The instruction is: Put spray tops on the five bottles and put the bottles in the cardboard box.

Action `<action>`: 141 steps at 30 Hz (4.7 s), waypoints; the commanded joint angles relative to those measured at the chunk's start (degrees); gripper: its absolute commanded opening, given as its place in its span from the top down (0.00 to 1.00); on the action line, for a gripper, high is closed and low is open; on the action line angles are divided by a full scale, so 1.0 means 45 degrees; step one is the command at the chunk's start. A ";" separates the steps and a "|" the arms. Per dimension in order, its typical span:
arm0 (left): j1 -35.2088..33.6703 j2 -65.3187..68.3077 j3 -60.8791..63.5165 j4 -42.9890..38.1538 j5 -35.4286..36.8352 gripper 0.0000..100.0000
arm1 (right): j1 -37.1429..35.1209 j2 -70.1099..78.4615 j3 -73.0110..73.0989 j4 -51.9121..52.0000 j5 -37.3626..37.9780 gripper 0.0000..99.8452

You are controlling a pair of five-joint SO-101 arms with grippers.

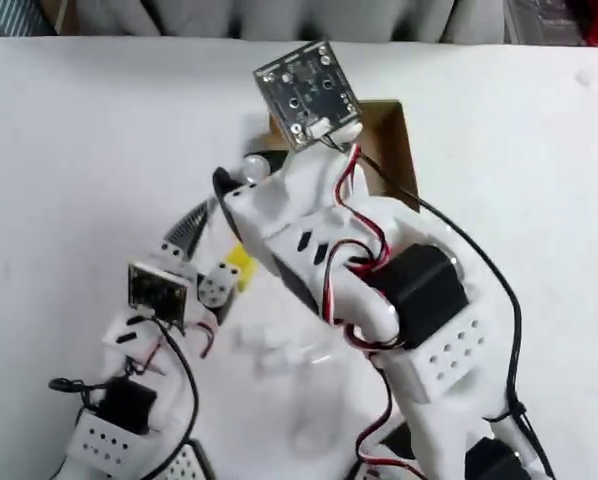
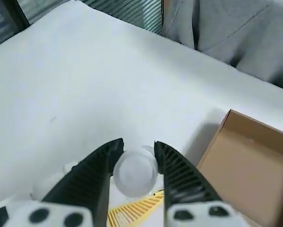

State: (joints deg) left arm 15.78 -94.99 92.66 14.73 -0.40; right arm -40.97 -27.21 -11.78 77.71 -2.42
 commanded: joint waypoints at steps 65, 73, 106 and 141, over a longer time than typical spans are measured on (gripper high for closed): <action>-0.0147 -0.0225 -0.0137 -0.0371 -0.0137 0.98 | 0.1006 -0.0850 0.1797 -0.0733 0.1270 0.98; -0.0147 -0.0225 -0.0137 -0.0352 -0.0137 0.98 | 0.3253 -0.0908 0.1778 0.0459 0.1348 0.98; 0.0049 -0.0186 0.0449 -0.0430 -0.0137 0.98 | 0.9114 1.2376 -0.1035 -0.3448 0.3419 0.87; 0.0029 -0.0186 0.0449 -0.0430 -0.0137 0.98 | 0.8078 0.8860 0.3556 -0.1729 0.7209 0.98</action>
State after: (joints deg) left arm 15.69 -95.08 95.38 14.46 -0.40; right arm -3.96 20.70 0.26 72.18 29.05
